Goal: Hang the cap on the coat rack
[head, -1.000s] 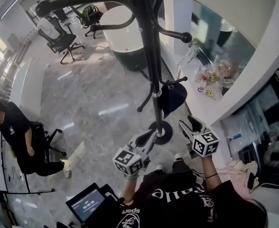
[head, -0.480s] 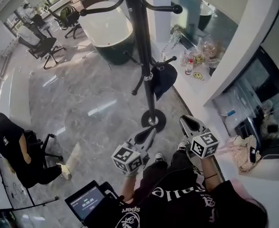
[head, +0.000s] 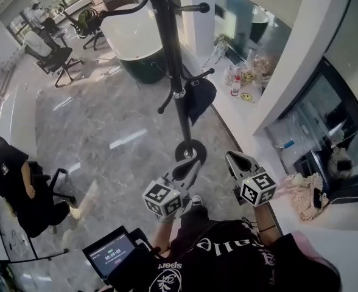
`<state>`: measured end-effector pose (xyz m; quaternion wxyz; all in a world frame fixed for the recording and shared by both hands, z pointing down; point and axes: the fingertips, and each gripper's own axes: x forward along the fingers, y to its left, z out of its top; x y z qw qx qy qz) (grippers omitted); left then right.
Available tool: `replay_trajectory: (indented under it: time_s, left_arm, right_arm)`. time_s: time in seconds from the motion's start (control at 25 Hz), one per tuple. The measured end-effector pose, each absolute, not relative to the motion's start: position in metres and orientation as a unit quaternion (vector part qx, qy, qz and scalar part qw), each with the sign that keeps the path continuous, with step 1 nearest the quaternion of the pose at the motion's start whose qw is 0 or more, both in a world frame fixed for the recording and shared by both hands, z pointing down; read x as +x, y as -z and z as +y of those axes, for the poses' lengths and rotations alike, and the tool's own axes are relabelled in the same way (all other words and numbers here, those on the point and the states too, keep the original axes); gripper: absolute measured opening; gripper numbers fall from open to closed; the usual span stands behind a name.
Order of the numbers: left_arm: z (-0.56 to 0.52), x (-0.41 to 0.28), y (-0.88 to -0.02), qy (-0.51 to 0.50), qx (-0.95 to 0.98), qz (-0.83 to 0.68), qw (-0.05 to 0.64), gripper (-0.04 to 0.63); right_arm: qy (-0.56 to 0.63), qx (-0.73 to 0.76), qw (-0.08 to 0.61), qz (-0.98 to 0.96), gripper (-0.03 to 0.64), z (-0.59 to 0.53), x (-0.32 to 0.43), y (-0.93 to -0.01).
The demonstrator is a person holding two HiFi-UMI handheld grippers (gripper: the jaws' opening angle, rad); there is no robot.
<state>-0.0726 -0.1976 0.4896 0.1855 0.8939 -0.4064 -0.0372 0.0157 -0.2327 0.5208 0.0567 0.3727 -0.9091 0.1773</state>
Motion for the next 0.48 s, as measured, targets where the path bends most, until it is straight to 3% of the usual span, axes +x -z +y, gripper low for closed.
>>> replay_trajectory:
  time_s: [0.48]
  left_arm:
    - [-0.117, 0.039, -0.497, 0.023, 0.876, -0.441, 0.193, 0.005]
  right_arm:
    - [-0.187, 0.296, 0.072, -0.934, 0.021, -0.140, 0.094, -0.531]
